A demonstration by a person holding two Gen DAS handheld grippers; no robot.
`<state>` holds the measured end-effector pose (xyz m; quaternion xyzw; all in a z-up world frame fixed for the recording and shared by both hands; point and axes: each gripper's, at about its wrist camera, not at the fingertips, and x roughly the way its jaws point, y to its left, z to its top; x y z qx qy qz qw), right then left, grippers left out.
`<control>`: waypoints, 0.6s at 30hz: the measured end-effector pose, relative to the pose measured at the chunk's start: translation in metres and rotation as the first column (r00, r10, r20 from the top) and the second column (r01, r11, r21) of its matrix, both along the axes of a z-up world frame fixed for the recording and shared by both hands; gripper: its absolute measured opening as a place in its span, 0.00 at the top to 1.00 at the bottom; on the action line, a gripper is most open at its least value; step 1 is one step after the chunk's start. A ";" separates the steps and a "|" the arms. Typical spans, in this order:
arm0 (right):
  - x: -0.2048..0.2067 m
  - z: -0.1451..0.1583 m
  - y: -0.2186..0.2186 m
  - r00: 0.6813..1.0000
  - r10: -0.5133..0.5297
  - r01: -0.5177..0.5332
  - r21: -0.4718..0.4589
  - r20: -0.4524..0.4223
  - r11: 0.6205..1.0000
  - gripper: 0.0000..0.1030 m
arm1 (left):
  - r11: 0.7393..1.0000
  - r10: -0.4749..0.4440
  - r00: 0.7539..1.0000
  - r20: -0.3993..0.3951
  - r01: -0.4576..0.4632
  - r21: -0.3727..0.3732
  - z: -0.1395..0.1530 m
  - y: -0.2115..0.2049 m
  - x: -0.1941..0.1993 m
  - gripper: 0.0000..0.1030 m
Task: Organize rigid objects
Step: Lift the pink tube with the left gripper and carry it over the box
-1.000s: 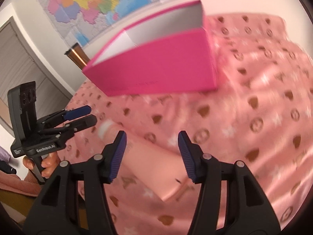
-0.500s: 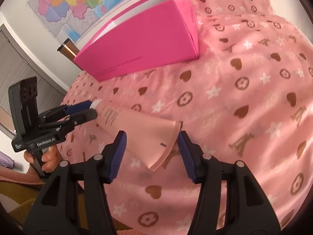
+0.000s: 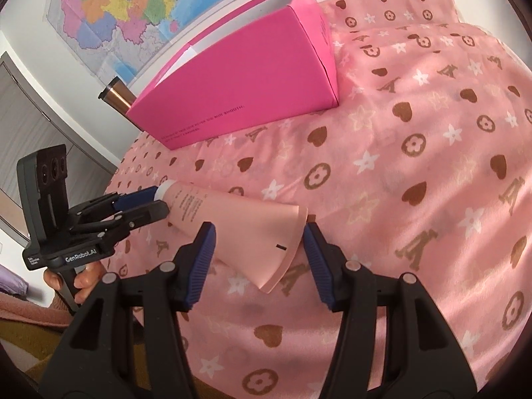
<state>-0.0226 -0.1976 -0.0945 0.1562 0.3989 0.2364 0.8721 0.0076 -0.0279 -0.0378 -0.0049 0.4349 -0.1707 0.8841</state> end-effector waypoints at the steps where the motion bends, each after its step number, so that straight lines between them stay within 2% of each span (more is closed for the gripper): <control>1: 0.001 0.001 0.000 1.000 -0.002 0.002 0.003 0.006 1.000 0.44 | 1.000 0.004 1.000 0.000 -0.004 -0.003 0.000 0.001 0.000 0.56; 18: 0.019 -0.003 0.004 1.000 0.005 -0.005 -0.020 -0.001 1.000 0.44 | 1.000 0.030 1.000 -0.004 -0.031 -0.008 0.000 0.007 0.002 0.56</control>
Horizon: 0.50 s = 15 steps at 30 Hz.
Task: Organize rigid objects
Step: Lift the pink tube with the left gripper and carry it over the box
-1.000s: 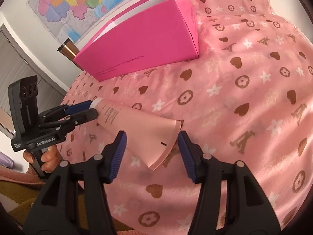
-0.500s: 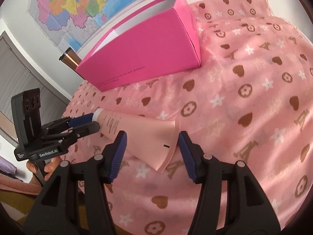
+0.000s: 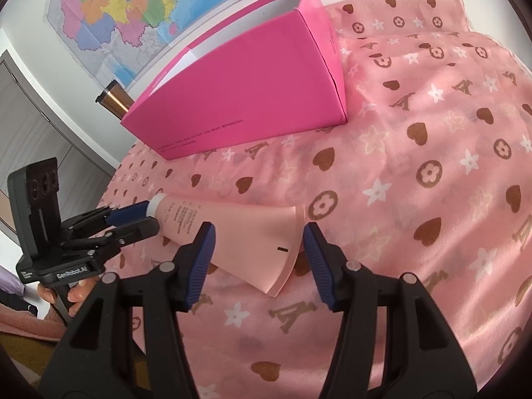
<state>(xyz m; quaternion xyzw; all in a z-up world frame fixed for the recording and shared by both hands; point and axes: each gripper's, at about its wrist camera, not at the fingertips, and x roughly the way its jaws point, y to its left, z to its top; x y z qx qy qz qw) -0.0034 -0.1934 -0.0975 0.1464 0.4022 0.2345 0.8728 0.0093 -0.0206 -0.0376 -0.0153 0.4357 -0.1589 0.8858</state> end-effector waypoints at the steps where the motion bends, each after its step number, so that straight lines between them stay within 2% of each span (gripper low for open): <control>1: -0.001 0.000 0.000 1.000 0.001 -0.001 0.000 0.002 1.000 0.44 | 1.000 0.000 1.000 0.001 0.000 0.002 0.000 0.000 0.000 0.56; 15: -0.003 0.007 0.010 1.000 -0.007 0.010 -0.092 0.027 0.996 0.44 | 1.000 0.005 1.000 0.011 -0.005 0.012 0.005 -0.004 0.001 0.56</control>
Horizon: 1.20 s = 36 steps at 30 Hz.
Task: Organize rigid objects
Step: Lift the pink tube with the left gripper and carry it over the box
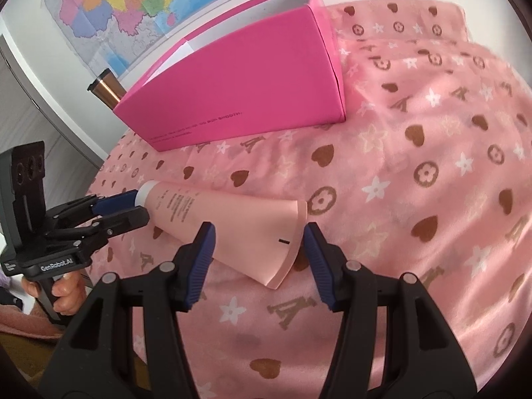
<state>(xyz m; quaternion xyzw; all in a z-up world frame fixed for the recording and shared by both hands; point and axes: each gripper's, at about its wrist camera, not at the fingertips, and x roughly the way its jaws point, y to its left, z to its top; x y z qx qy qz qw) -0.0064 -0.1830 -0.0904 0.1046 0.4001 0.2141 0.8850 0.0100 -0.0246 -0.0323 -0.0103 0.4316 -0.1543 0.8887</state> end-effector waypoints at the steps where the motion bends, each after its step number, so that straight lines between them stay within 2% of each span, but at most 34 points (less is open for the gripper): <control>1: -0.001 0.002 0.000 1.000 0.002 -0.002 -0.005 0.004 1.000 0.44 | 1.000 0.000 1.000 0.005 0.000 0.001 0.001 0.000 0.000 0.56; 17: -0.003 0.030 -0.004 0.997 0.005 -0.005 -0.001 0.082 1.000 0.44 | 1.000 -0.001 0.998 0.065 0.001 -0.004 0.026 0.002 -0.001 0.56; 36: 0.002 0.049 -0.008 0.991 0.005 -0.006 0.005 0.136 1.000 0.44 | 1.000 -0.004 0.995 0.097 0.003 0.009 0.038 -0.002 0.000 0.56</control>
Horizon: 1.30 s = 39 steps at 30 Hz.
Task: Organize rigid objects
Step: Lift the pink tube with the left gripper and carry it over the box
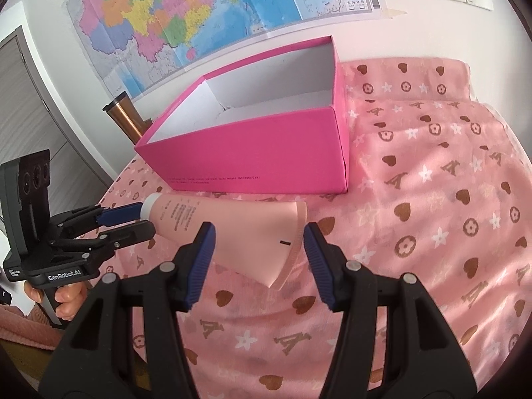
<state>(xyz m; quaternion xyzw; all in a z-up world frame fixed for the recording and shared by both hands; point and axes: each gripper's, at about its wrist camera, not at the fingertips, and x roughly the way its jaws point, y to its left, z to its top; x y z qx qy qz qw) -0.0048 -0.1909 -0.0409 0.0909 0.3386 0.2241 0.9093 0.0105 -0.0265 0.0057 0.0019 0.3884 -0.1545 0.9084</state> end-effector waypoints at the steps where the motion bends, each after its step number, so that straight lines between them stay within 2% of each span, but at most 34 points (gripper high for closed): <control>1: 0.000 0.001 0.000 1.000 0.000 0.000 -0.001 0.002 1.000 0.44 | 1.000 0.000 1.000 0.003 0.000 0.001 0.001 0.000 0.000 0.56; 39: 0.010 0.030 -0.003 0.996 -0.001 0.002 -0.014 0.092 1.000 0.44 | 1.000 -0.005 0.995 0.102 0.003 0.024 0.033 -0.005 0.013 0.55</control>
